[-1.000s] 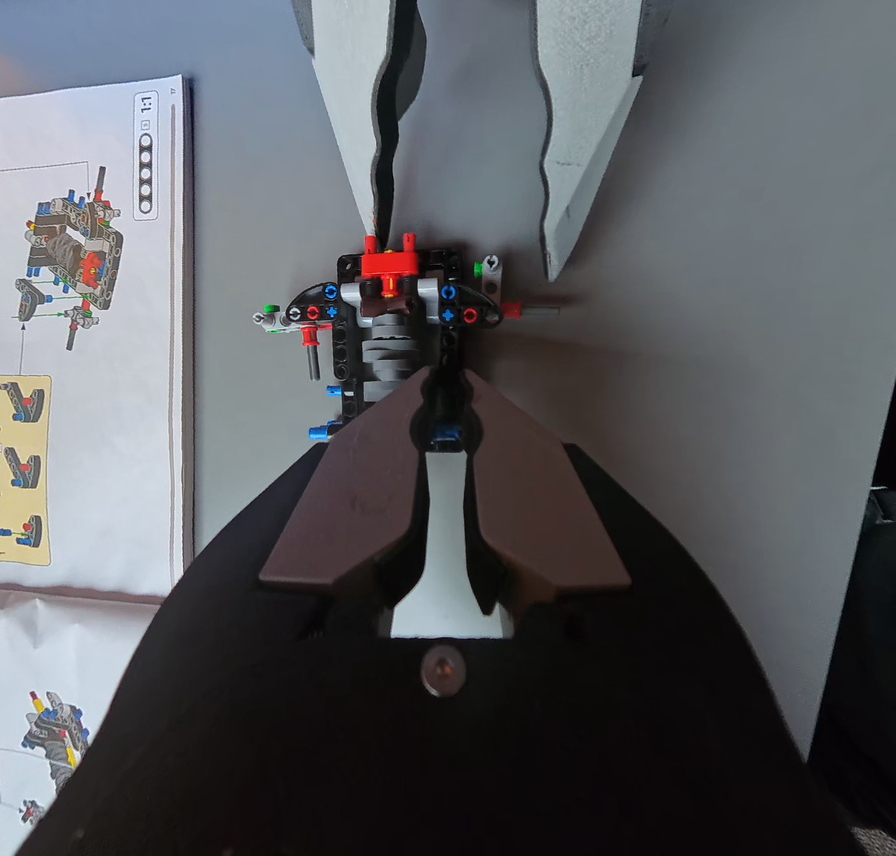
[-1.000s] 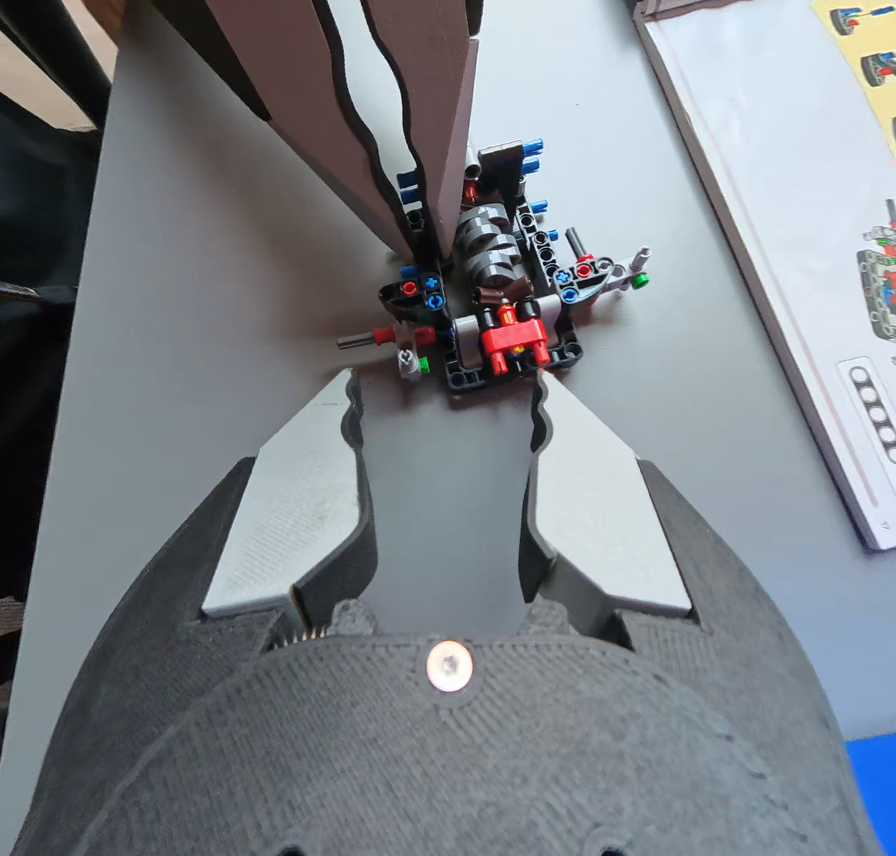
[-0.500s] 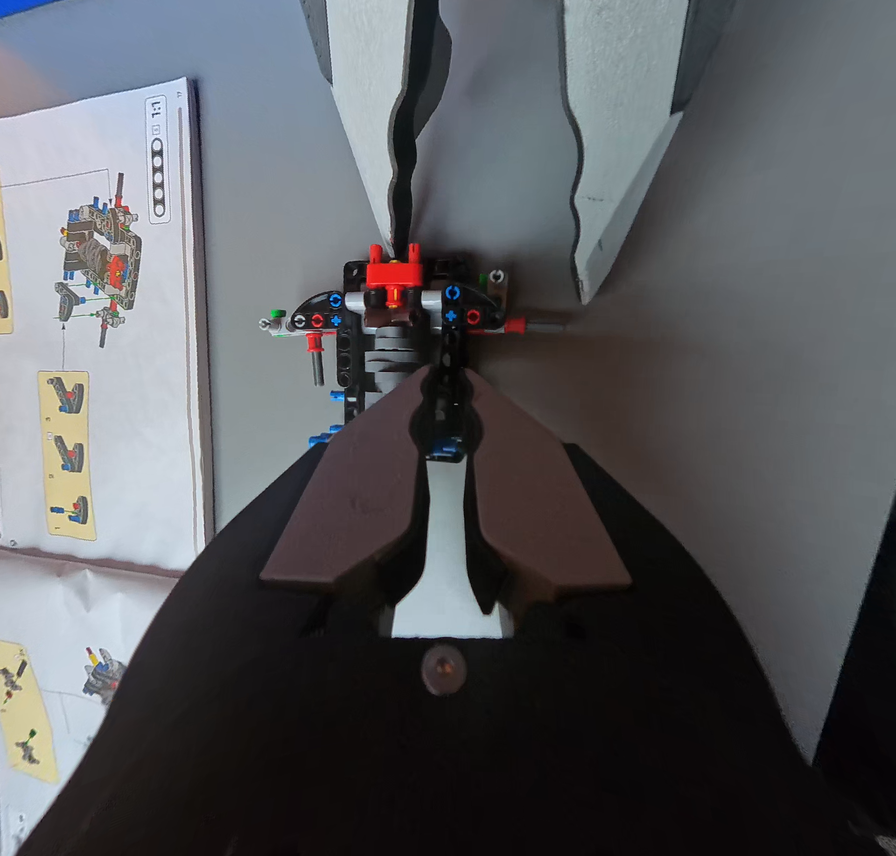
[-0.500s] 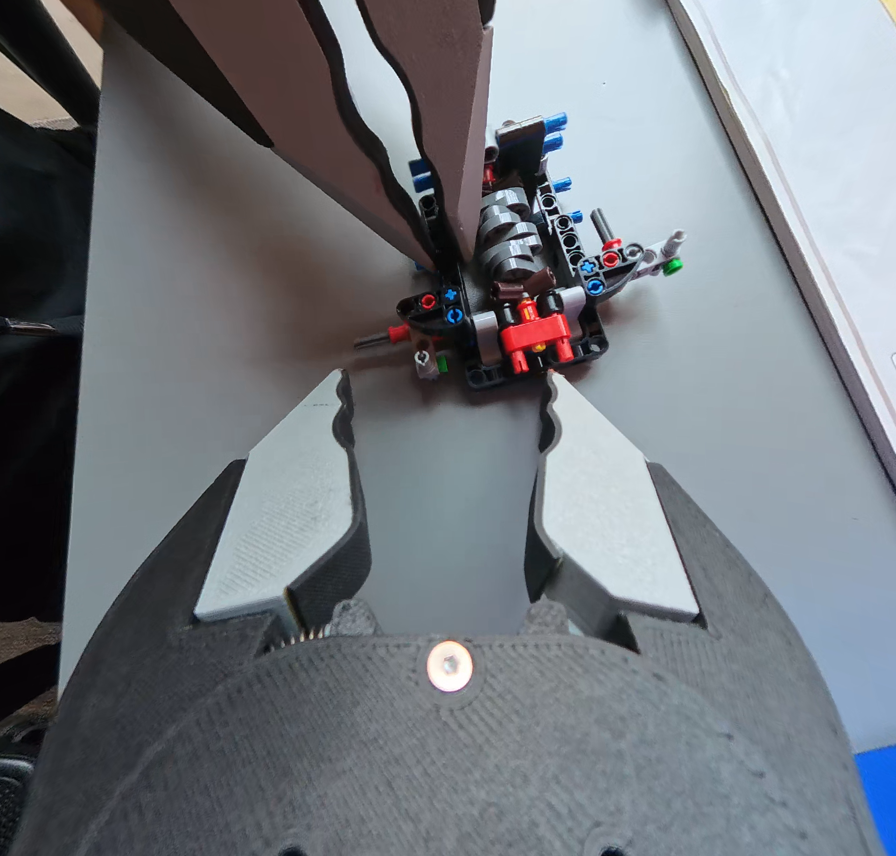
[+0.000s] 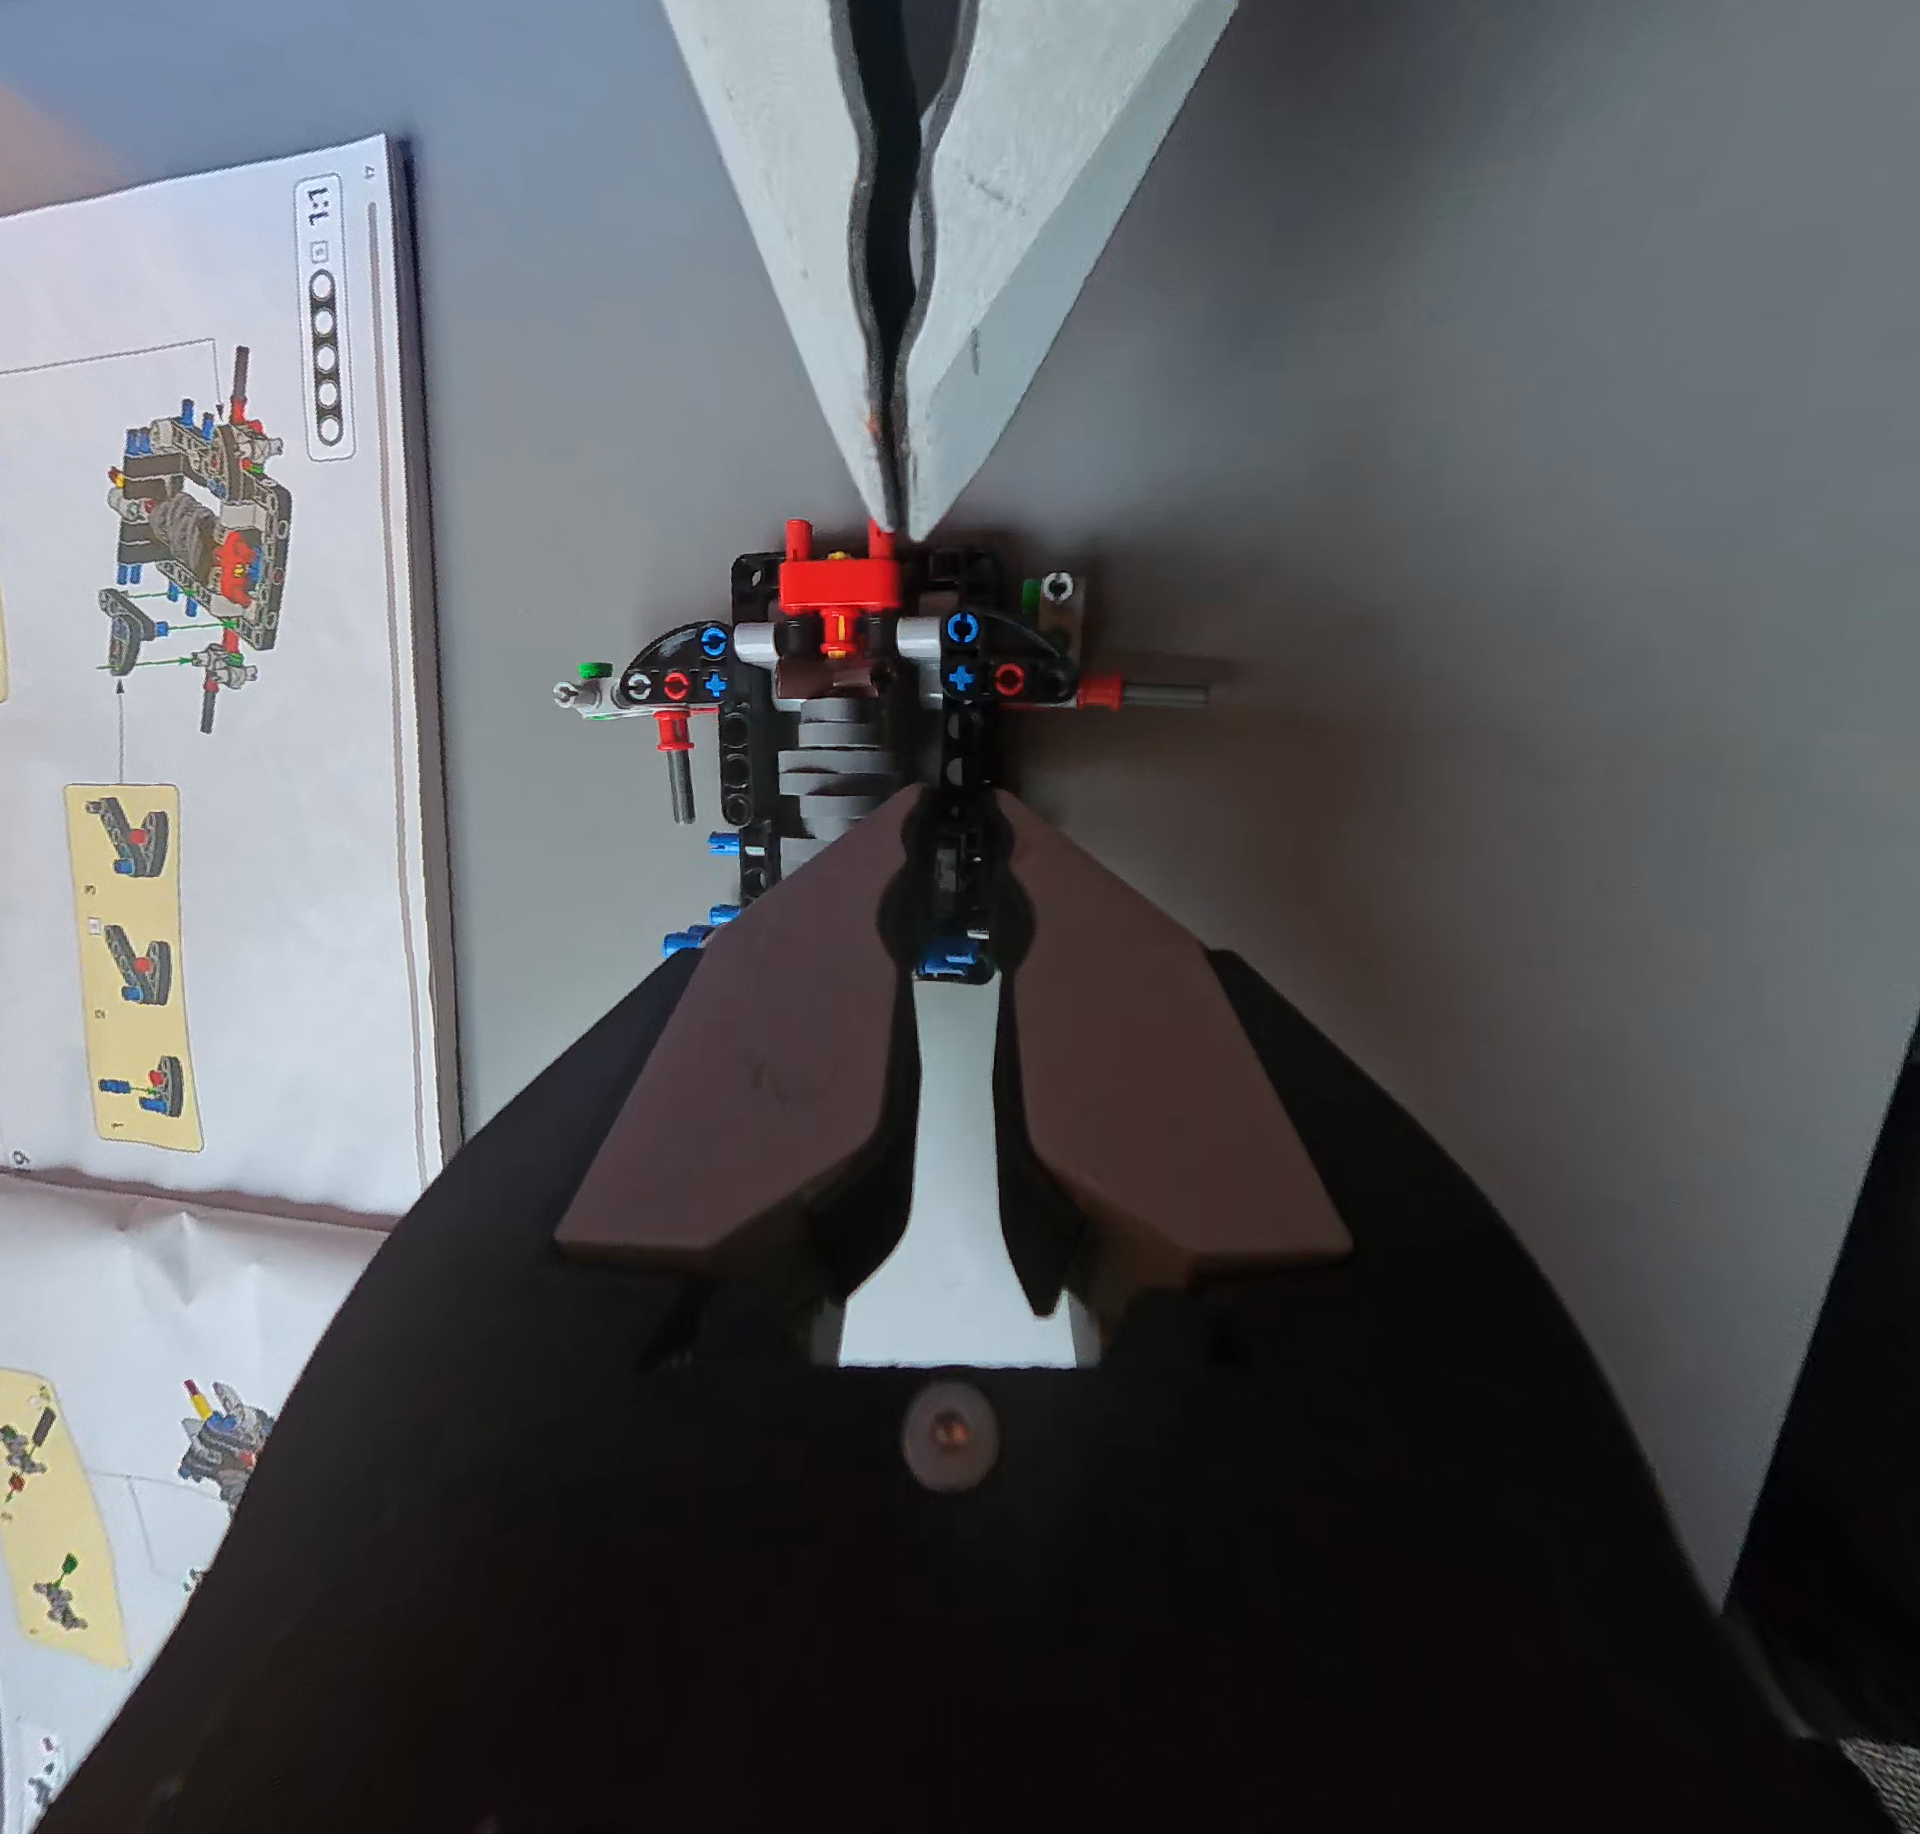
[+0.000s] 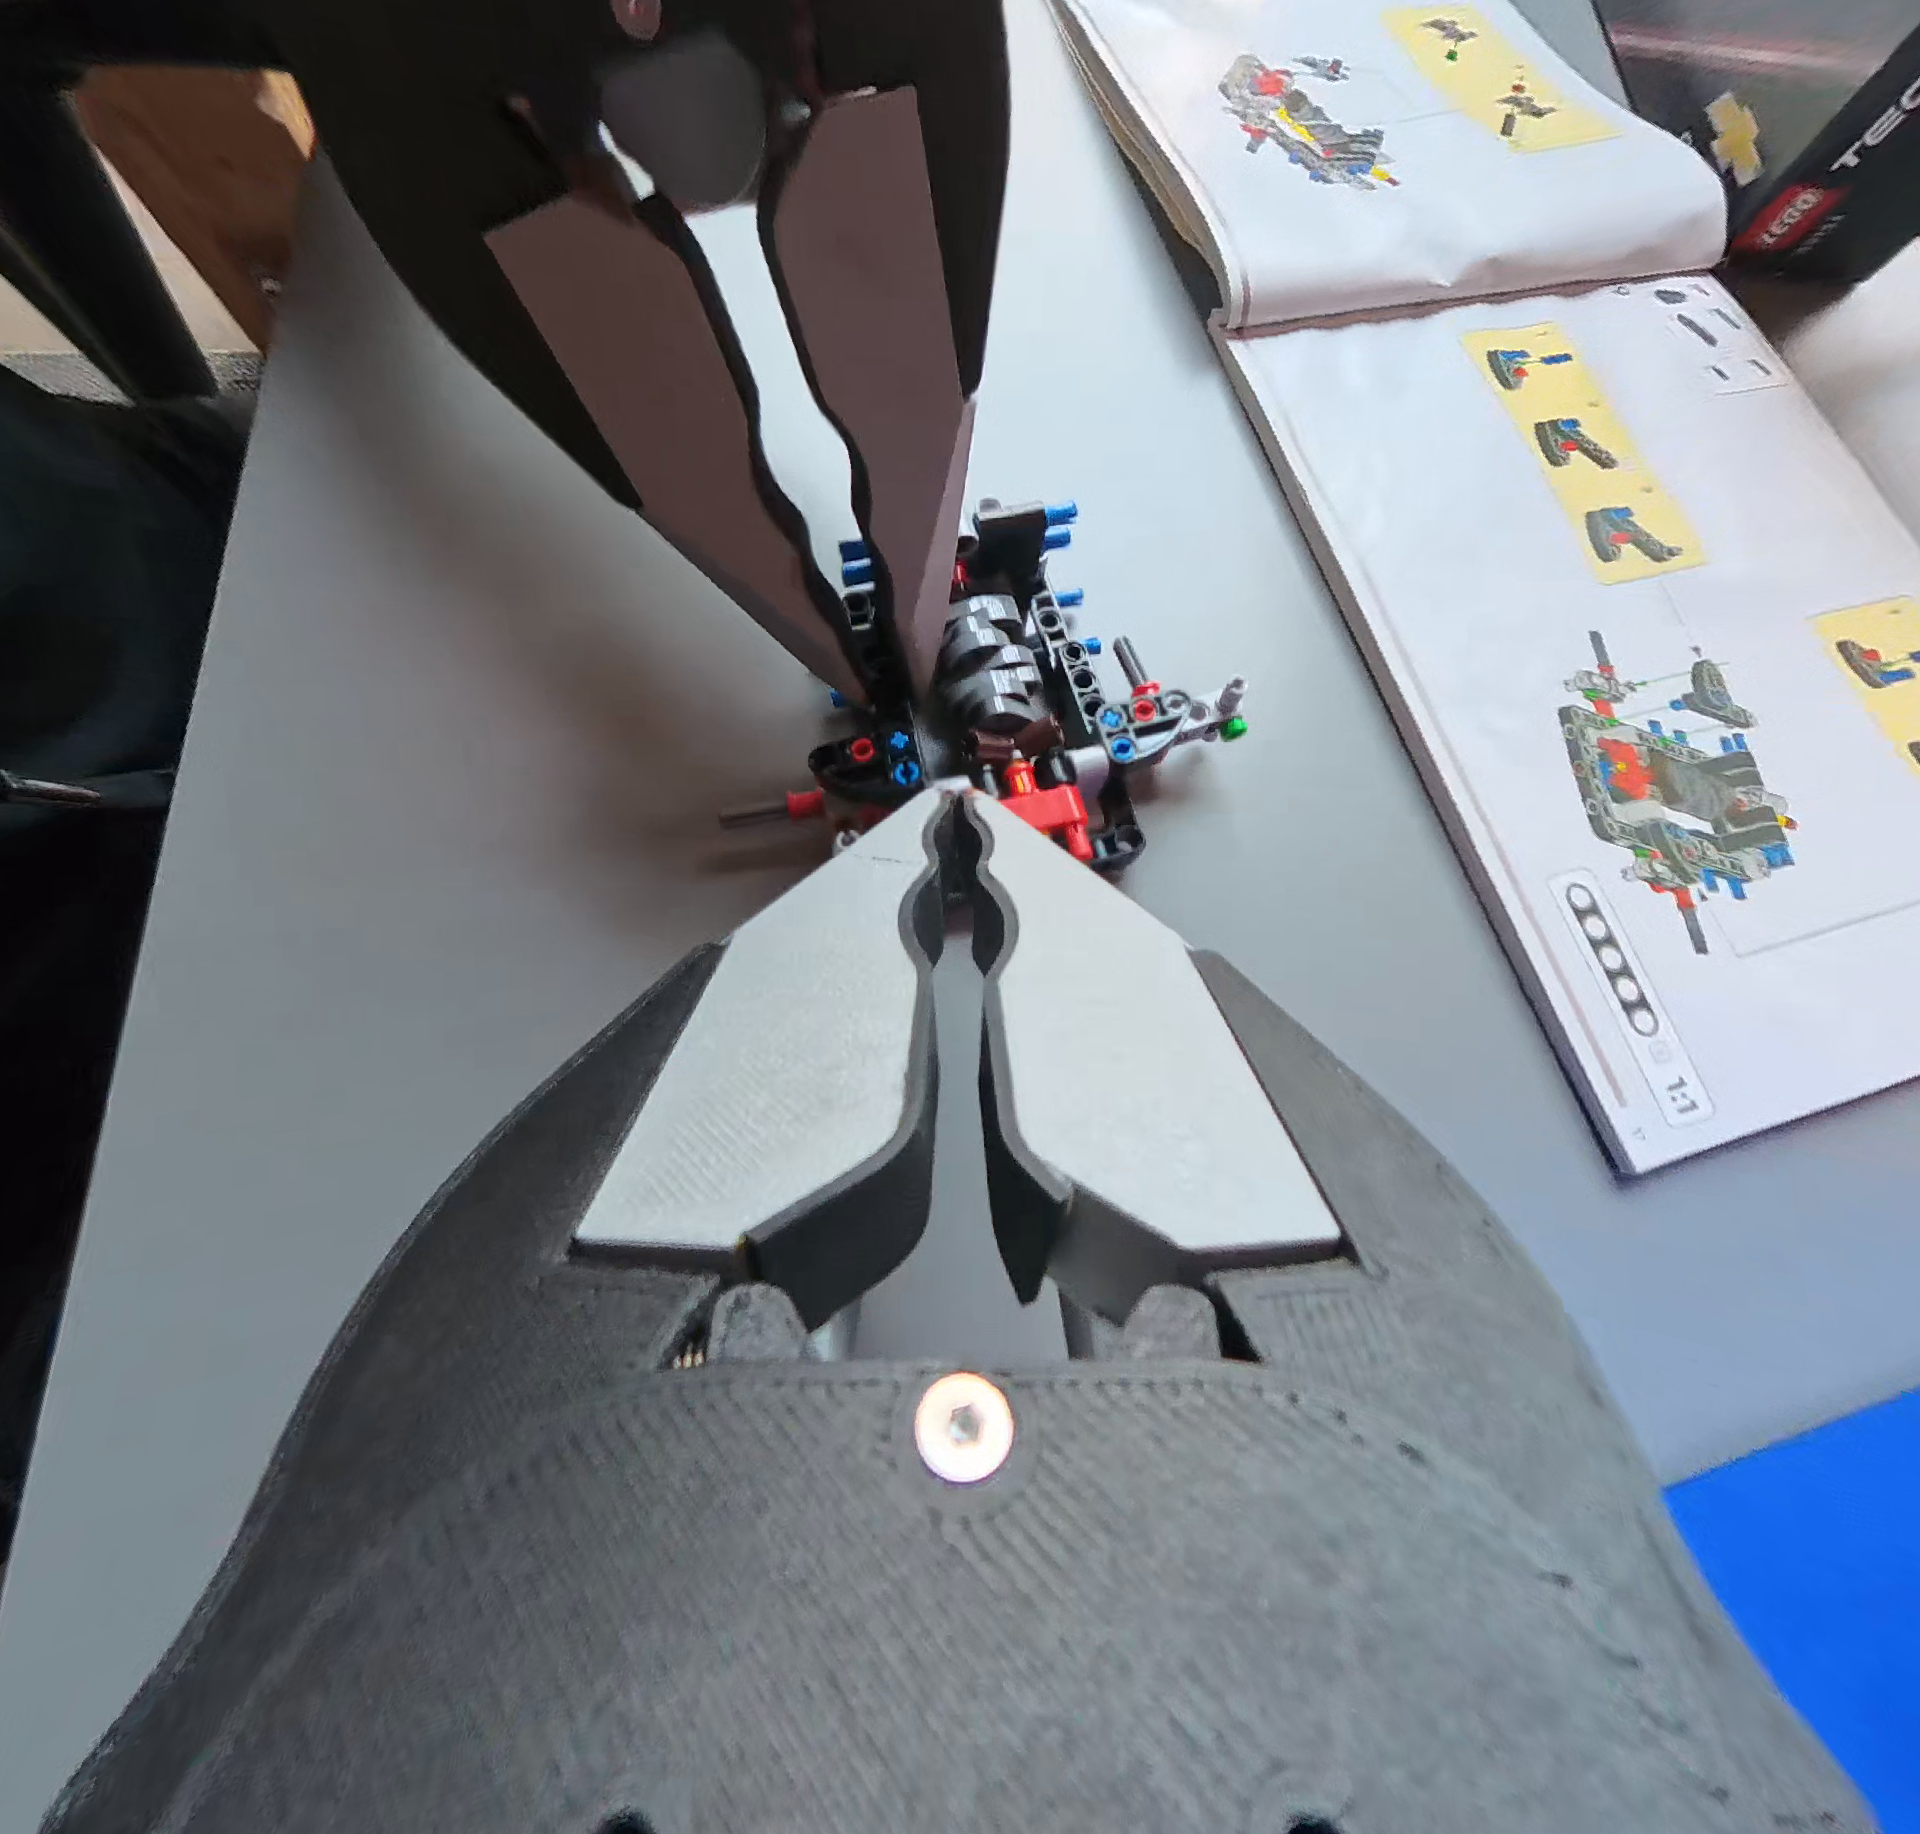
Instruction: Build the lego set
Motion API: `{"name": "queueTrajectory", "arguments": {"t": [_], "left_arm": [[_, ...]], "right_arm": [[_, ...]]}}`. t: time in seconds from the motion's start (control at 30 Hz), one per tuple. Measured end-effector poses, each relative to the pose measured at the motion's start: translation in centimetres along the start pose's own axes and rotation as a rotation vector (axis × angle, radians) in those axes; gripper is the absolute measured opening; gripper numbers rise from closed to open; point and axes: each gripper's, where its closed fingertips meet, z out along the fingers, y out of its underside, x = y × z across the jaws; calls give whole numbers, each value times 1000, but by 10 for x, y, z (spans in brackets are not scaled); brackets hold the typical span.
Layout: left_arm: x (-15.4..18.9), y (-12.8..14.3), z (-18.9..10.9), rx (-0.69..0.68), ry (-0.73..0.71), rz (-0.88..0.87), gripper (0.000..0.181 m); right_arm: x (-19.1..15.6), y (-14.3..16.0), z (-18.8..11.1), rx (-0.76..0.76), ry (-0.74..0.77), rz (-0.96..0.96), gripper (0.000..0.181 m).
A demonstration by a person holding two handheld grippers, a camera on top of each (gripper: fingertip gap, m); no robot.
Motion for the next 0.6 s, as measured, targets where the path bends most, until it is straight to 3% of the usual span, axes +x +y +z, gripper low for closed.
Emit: {"name": "queueTrajectory", "arguments": {"t": [0.23, 0.33, 0.6], "left_arm": [[1, 1, 0, -11, 0, 9, 3], [1, 1, 0, -11, 9, 7, 4], [0, 0, 1, -9, 27, -5, 4]], "right_arm": [[-7, 2, 13, -73, -18, -69, 1], [-5, 0, 14, -72, -19, -58, 9], [-8, 4, 15, -112, -45, -111, 0]]}}
